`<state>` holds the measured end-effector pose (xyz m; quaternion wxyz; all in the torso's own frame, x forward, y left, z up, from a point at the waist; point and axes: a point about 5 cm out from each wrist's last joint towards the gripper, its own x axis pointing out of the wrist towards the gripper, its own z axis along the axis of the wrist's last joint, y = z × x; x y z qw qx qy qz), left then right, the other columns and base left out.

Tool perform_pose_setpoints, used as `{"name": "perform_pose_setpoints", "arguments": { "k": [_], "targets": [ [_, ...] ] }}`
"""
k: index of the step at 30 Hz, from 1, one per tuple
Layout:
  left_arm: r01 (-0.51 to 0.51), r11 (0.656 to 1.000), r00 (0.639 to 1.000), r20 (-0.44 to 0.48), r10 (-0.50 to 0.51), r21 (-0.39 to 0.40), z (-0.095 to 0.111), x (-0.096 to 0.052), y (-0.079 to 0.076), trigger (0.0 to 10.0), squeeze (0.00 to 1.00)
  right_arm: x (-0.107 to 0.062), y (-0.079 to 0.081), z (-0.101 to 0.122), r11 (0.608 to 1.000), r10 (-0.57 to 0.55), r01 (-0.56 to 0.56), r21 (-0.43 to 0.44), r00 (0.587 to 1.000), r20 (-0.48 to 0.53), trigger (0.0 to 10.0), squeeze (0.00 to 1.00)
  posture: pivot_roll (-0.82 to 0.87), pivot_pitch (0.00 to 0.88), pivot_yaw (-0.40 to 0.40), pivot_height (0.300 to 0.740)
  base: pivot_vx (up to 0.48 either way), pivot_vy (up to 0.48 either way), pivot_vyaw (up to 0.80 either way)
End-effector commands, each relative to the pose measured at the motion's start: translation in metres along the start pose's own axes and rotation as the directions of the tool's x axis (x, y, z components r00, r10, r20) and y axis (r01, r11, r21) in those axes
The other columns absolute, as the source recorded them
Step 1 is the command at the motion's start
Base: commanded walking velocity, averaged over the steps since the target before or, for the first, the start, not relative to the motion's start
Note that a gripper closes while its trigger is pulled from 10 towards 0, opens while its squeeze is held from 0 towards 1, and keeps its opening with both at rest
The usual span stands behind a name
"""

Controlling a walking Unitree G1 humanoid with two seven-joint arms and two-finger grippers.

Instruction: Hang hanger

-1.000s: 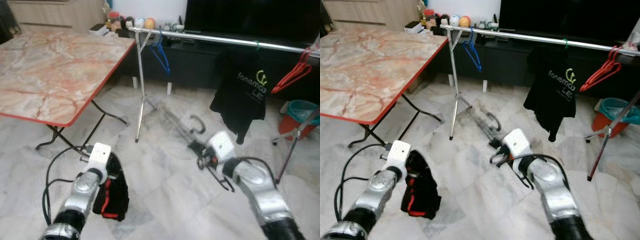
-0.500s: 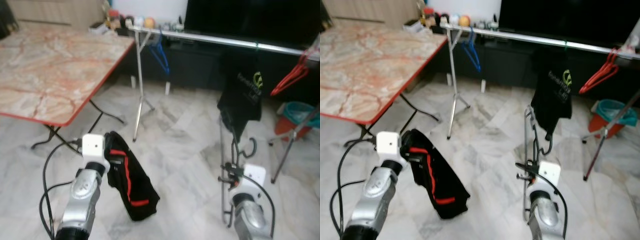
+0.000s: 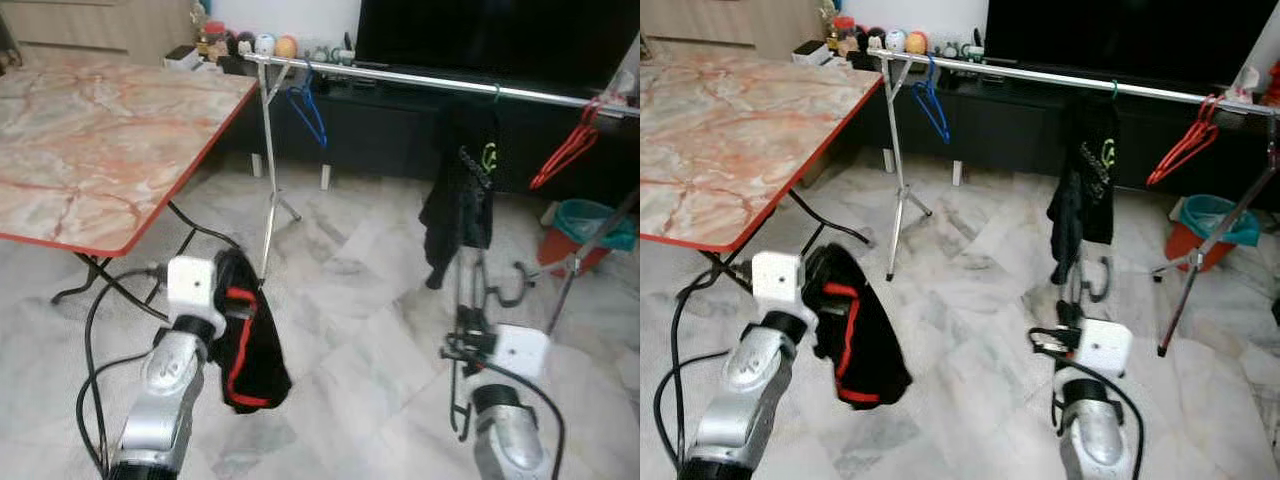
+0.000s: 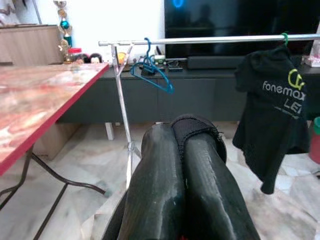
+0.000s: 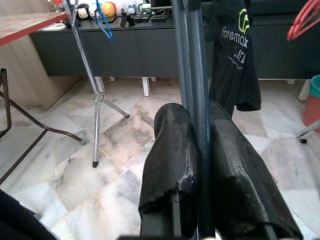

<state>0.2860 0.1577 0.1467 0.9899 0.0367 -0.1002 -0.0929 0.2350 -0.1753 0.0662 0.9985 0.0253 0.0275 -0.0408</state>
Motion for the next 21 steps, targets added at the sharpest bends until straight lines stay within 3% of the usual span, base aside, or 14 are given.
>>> {"name": "perform_pose_setpoints", "arguments": {
  "k": [1, 8, 21],
  "targets": [
    [0.012, 0.999, 1.000, -0.021, -0.012, 0.032, 0.004, -0.004, 0.003, 10.0, 0.00, 0.000, -0.004, 0.008, 1.000, -0.017, 0.017, -0.010, 0.999, 0.032, 10.0, 0.00, 0.12, 0.000, -0.013, 0.740, 0.000, 0.274, 0.00],
    [0.000, 0.999, 0.999, -0.035, 0.002, 0.043, 0.003, -0.005, 0.006, 10.0, 0.00, 0.006, -0.007, 0.009, 1.000, -0.016, 0.017, -0.024, 0.999, 0.041, 10.0, 0.00, 0.13, 0.000, -0.020, 0.740, 0.000, 0.276, 0.00],
    [0.044, 0.999, 0.997, -0.064, -0.043, 0.027, 0.003, -0.002, -0.008, 10.0, 0.00, 0.010, -0.009, 0.013, 0.999, -0.028, 0.030, -0.030, 0.998, 0.049, 10.0, 0.00, 0.10, 0.000, -0.003, 0.740, 0.000, 0.286, 0.00]
  ]
}}
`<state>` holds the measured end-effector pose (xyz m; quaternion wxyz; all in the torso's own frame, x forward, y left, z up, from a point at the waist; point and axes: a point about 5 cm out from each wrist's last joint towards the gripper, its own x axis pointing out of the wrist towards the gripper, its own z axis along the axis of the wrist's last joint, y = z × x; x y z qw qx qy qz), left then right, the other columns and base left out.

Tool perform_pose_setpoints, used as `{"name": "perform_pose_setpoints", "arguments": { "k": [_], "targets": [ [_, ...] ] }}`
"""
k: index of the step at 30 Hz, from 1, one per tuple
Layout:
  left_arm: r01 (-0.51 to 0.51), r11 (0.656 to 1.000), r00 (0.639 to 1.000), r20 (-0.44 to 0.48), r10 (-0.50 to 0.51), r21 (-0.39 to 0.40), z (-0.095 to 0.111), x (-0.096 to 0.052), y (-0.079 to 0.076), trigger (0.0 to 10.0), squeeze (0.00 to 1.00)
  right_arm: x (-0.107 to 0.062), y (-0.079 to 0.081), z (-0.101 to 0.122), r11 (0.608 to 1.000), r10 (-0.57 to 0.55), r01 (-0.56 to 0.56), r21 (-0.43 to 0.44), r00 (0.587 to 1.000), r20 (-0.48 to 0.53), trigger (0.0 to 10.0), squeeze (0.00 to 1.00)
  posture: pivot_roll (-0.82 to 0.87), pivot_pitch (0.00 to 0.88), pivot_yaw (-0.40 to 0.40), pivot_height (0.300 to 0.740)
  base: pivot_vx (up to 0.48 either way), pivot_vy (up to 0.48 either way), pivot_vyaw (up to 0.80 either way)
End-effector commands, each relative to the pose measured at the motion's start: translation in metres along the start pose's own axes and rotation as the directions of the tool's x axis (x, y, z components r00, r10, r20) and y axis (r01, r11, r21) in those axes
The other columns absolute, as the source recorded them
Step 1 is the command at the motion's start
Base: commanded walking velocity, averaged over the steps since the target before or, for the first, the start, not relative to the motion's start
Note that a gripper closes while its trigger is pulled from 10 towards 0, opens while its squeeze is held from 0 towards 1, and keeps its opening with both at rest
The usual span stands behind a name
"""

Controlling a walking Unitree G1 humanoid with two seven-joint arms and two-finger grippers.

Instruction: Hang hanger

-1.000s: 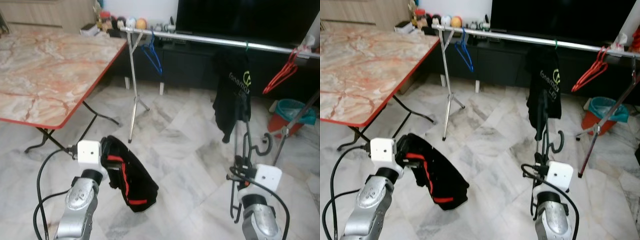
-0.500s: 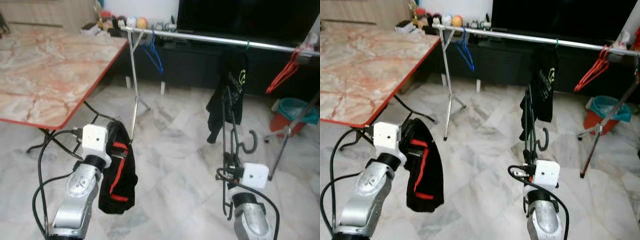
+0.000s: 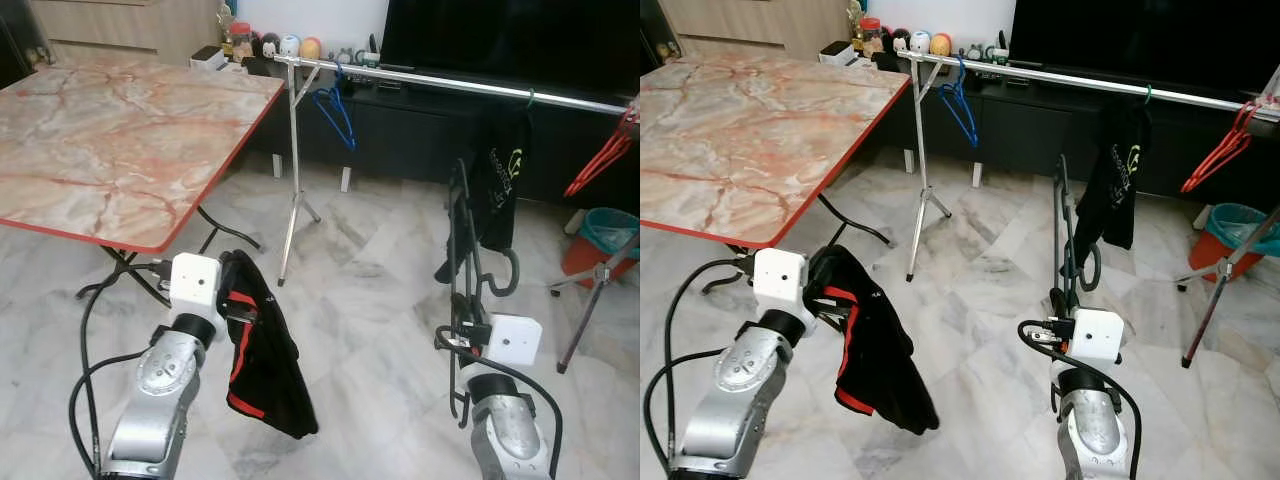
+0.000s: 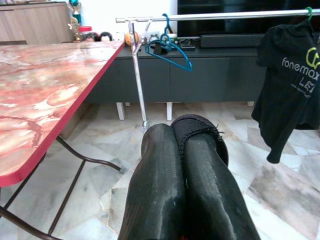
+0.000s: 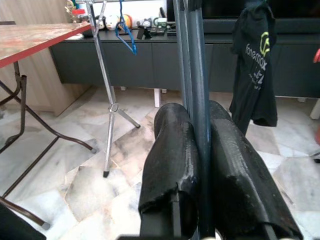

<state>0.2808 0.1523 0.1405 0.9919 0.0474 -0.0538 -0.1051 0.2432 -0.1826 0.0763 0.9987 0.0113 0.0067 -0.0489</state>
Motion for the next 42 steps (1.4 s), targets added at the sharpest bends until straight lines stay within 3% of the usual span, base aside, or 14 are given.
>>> {"name": "perform_pose_setpoints", "arguments": {
  "k": [1, 5, 9, 16, 26, 34, 42],
  "targets": [
    [0.014, 1.000, 1.000, 0.027, -0.014, 0.022, 0.007, 0.003, -0.001, 10.0, 0.00, 0.003, -0.003, 0.002, 1.000, -0.016, 0.016, -0.006, 1.000, 0.007, 10.0, 0.00, 0.10, 0.000, -0.003, 0.740, 0.000, 0.307, 0.00],
    [0.011, 1.000, 0.999, 0.030, -0.011, 0.015, 0.008, 0.006, -0.002, 10.0, 0.00, 0.004, -0.005, 0.004, 1.000, -0.017, 0.017, -0.006, 1.000, 0.007, 10.0, 0.00, 0.11, 0.000, -0.020, 0.740, 0.000, 0.304, 0.00],
    [-0.014, 1.000, 0.999, 0.049, 0.015, -0.012, 0.011, 0.008, -0.006, 10.0, 0.00, 0.017, -0.009, 0.010, 1.000, 0.009, -0.009, -0.028, 1.000, 0.025, 10.0, 0.00, 0.11, 0.000, -0.038, 0.740, 0.000, 0.306, 0.00],
    [0.006, 1.000, 1.000, 0.029, -0.005, -0.028, 0.004, 0.005, -0.014, 10.0, 0.00, 0.018, -0.018, 0.019, 1.000, -0.005, 0.006, -0.028, 0.998, 0.057, 10.0, 0.00, 0.08, 0.000, -0.034, 0.740, 0.000, 0.306, 0.00],
    [-0.065, 0.998, 0.996, 0.066, 0.066, -0.011, 0.013, 0.005, 0.002, 10.0, 0.00, 0.037, 0.001, 0.016, 0.998, 0.066, -0.065, -0.016, 0.997, 0.038, 10.0, 0.00, 0.17, 0.000, -0.091, 0.740, 0.000, 0.311, 0.00],
    [-0.026, 1.000, 0.997, 0.070, 0.027, -0.014, 0.014, 0.015, -0.003, 10.0, 0.00, 0.036, -0.004, 0.018, 1.000, 0.013, -0.014, 0.001, 0.998, 0.061, 10.0, 0.00, 0.11, 0.000, -0.049, 0.740, 0.000, 0.319, 0.00],
    [-0.028, 0.999, 0.997, 0.077, 0.029, -0.016, 0.016, 0.018, -0.001, 10.0, 0.00, 0.034, -0.002, 0.014, 1.000, 0.009, -0.009, 0.008, 0.999, 0.053, 10.0, 0.00, 0.13, 0.000, -0.055, 0.740, 0.000, 0.331, 0.00]
  ]
}}
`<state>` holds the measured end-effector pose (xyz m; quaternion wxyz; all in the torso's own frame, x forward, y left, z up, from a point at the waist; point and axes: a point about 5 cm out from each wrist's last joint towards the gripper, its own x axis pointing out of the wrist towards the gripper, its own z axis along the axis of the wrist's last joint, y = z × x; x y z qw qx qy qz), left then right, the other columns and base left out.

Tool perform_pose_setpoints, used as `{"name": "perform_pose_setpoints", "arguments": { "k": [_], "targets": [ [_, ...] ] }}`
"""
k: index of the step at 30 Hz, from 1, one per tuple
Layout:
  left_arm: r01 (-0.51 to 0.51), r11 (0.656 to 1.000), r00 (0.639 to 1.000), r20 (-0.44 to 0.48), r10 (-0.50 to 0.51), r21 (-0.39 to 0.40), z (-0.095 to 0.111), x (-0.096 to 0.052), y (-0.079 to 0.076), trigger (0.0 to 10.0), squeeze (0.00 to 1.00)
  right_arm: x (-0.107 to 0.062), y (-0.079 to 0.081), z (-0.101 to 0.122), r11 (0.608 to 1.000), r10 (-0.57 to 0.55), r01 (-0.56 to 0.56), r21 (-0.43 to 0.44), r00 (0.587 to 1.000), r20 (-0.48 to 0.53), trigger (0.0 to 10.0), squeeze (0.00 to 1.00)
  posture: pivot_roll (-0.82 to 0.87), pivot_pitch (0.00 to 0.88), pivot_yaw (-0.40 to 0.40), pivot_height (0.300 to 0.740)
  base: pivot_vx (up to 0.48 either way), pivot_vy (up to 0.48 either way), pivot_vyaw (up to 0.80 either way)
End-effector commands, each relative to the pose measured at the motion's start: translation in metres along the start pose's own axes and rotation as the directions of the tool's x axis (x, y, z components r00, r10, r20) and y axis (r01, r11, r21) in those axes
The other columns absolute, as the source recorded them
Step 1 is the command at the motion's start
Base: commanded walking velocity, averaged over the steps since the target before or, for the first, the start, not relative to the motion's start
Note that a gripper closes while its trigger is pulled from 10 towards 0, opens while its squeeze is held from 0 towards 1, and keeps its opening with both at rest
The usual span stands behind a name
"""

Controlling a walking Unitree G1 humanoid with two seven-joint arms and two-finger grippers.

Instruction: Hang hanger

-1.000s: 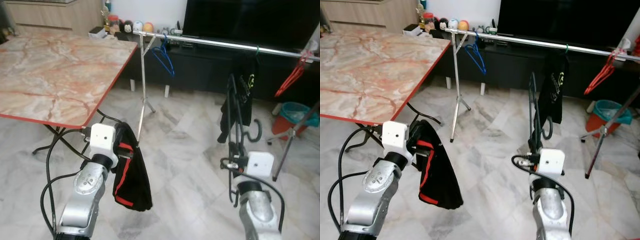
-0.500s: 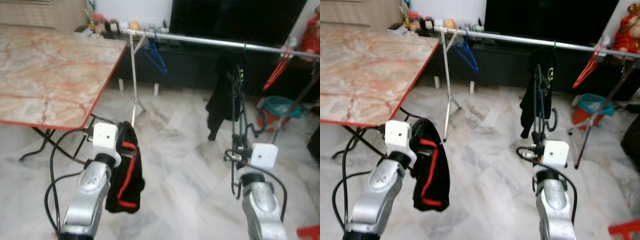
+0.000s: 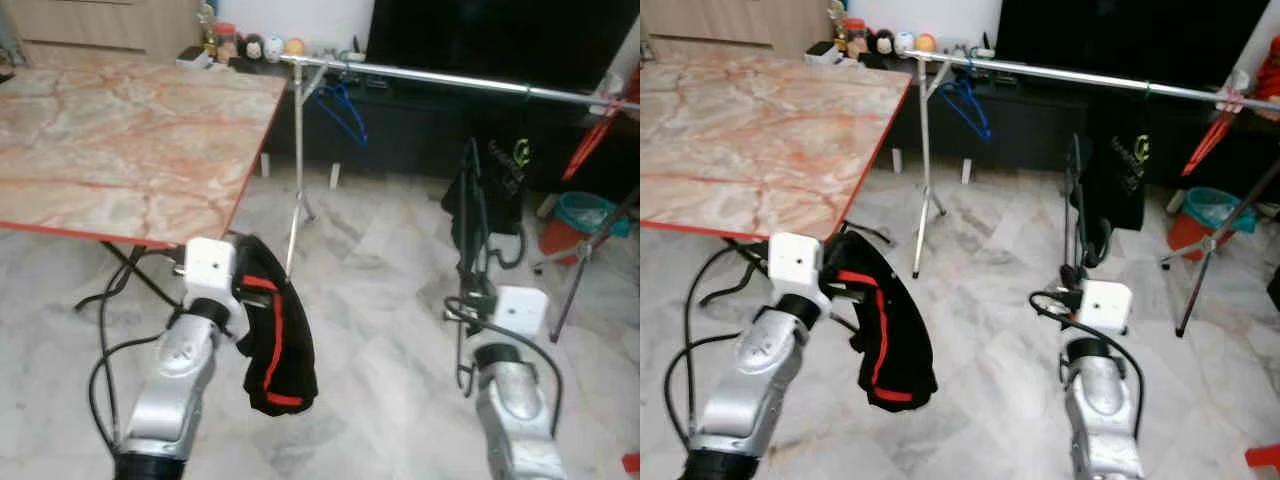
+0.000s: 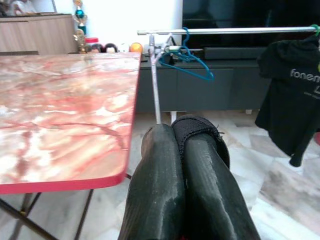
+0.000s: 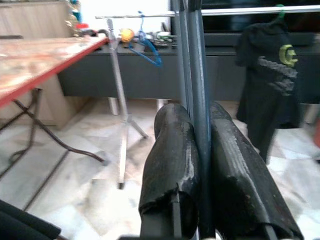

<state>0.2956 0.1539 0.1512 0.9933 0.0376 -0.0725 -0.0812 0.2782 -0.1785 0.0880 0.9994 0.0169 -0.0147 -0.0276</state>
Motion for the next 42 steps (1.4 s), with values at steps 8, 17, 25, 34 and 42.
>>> {"name": "perform_pose_setpoints", "arguments": {
  "k": [8, 17, 25, 34, 42],
  "targets": [
    [0.014, 1.000, 0.999, 0.035, -0.014, 0.014, 0.007, 0.001, -0.002, 10.0, 0.00, 0.004, -0.001, 0.005, 1.000, -0.008, 0.008, -0.002, 1.000, 0.023, 10.0, 0.00, 0.13, 0.000, -0.050, 0.740, 0.000, 0.352, 0.00],
    [0.011, 1.000, 0.999, 0.035, -0.012, 0.019, 0.006, 0.001, 0.000, 10.0, 0.00, 0.003, -0.001, 0.002, 1.000, -0.018, 0.018, 0.001, 1.000, 0.019, 10.0, 0.00, 0.13, 0.000, -0.042, 0.740, 0.000, 0.374, 0.00],
    [0.001, 1.000, 1.000, 0.026, -0.001, 0.028, 0.003, 0.000, 0.005, 10.0, 0.00, -0.005, -0.024, -0.029, 0.984, -0.175, 0.177, 0.004, 0.978, -0.111, 10.0, 0.00, 0.12, 0.000, -0.038, 0.740, 0.000, 0.375, 0.00],
    [-0.005, 1.000, 1.000, 0.023, 0.004, 0.031, 0.001, -0.001, 0.006, 10.0, 0.00, -0.040, -0.044, -0.105, 0.943, -0.316, 0.317, -0.097, 0.773, -0.550, 10.0, 0.00, 0.12, 0.000, -0.044, 0.740, 0.000, 0.374, 0.00],
    [-0.034, 0.999, 0.999, 0.030, 0.032, 0.042, 0.004, -0.001, 0.013, 10.0, 0.00, -0.060, -0.024, -0.142, 0.990, -0.144, 0.103, -0.101, 0.640, -0.754, 10.0, 0.00, 0.13, 0.000, -0.048, 0.740, 0.000, 0.375, 0.00]
  ]
}}
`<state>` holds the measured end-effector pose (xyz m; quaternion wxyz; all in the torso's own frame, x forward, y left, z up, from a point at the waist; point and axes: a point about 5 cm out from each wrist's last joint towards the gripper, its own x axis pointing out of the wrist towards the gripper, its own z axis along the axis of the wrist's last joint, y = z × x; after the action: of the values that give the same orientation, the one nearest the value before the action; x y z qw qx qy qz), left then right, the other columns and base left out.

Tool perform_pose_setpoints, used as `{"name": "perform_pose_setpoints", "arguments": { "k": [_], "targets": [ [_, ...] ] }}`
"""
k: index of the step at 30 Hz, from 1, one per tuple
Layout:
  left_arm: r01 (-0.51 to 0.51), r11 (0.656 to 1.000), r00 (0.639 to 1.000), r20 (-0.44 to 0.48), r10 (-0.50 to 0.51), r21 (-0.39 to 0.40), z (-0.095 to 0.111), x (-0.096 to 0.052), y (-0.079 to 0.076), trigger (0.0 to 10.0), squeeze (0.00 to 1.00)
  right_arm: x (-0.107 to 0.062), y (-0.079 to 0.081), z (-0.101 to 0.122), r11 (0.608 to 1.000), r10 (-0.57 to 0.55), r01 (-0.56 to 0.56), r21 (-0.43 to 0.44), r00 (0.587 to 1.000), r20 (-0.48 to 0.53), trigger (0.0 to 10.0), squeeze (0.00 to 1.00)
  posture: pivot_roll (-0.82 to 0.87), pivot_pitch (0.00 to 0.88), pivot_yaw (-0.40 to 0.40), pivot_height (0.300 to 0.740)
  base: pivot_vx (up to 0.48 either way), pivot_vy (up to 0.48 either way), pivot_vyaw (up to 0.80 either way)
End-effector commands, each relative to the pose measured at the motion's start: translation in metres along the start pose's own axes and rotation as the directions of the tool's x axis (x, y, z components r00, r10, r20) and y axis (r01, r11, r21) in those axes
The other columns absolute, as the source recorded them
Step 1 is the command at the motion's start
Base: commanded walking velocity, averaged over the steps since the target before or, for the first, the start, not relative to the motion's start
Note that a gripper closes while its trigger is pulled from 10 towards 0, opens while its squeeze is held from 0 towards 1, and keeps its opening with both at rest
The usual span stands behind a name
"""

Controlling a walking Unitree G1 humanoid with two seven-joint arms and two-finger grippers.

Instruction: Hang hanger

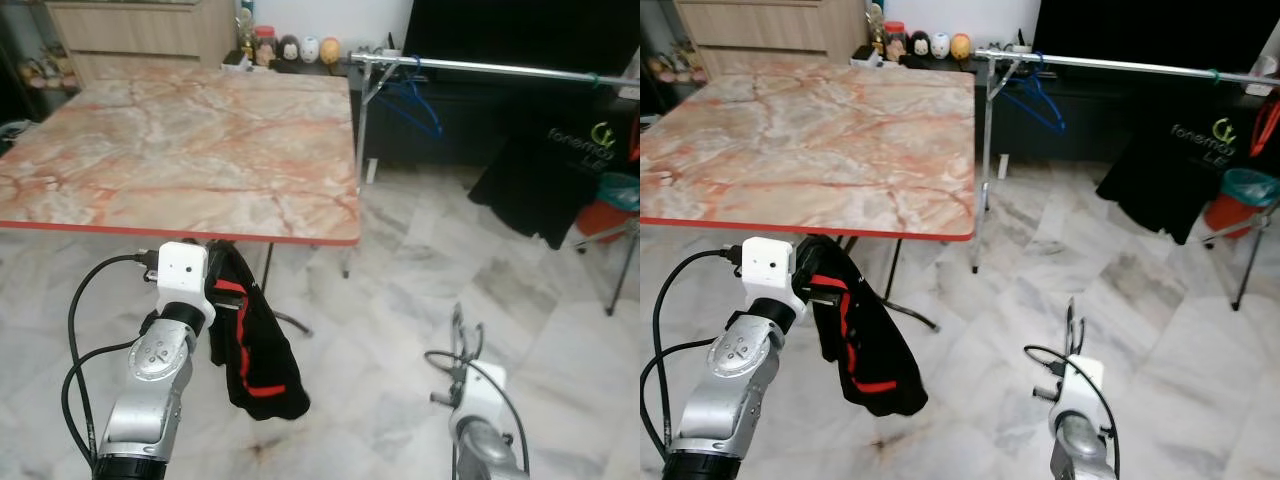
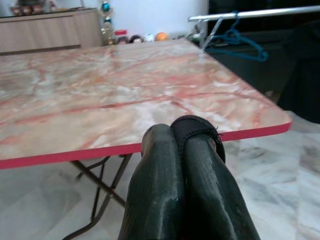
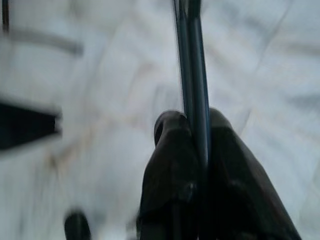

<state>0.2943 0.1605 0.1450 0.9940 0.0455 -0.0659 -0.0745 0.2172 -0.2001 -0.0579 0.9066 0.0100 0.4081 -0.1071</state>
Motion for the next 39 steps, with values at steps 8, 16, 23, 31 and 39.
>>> {"name": "perform_pose_setpoints", "arguments": {
  "k": [8, 16, 23, 31, 39],
  "targets": [
    [-0.040, 0.999, 0.998, 0.046, 0.038, 0.030, 0.011, 0.003, 0.011, 10.0, 0.00, -0.002, 0.011, -0.033, 0.971, 0.110, -0.135, -0.198, 0.985, -0.131, 10.0, 0.00, 0.14, 0.000, -0.049, 0.740, 0.000, 0.375, 0.00],
    [-0.058, 0.998, 0.997, 0.053, 0.057, 0.036, 0.014, 0.004, 0.016, 10.0, 0.00, -0.010, 0.006, -0.061, 0.919, 0.131, -0.195, -0.343, 0.971, -0.202, 10.0, 0.00, 0.14, 0.000, -0.048, 0.740, 0.000, 0.376, 0.00],
    [-0.064, 0.997, 0.997, 0.056, 0.061, 0.038, 0.014, 0.005, 0.017, 10.0, 0.00, -0.011, 0.008, -0.064, 0.912, 0.139, -0.207, -0.353, 0.968, -0.208, 10.0, 0.00, 0.13, 0.000, -0.047, 0.740, 0.000, 0.377, 0.00],
    [-0.033, 0.999, 0.998, 0.061, 0.031, 0.040, 0.013, 0.005, 0.008, 10.0, 0.00, -0.012, 0.008, -0.068, 0.907, 0.142, -0.214, -0.363, 0.966, -0.216, 10.0, 0.00, 0.14, 0.000, -0.052, 0.740, 0.000, 0.187, 0.00],
    [-0.042, 0.999, 0.997, 0.065, 0.042, 0.004, 0.014, 0.002, 0.006, 10.0, 0.00, -0.014, 0.008, -0.073, 0.907, 0.142, -0.218, -0.360, 0.964, -0.226, 10.0, 0.00, 0.14, 0.000, -0.053, 0.740, 0.000, 0.000, 0.00]
  ]
}}
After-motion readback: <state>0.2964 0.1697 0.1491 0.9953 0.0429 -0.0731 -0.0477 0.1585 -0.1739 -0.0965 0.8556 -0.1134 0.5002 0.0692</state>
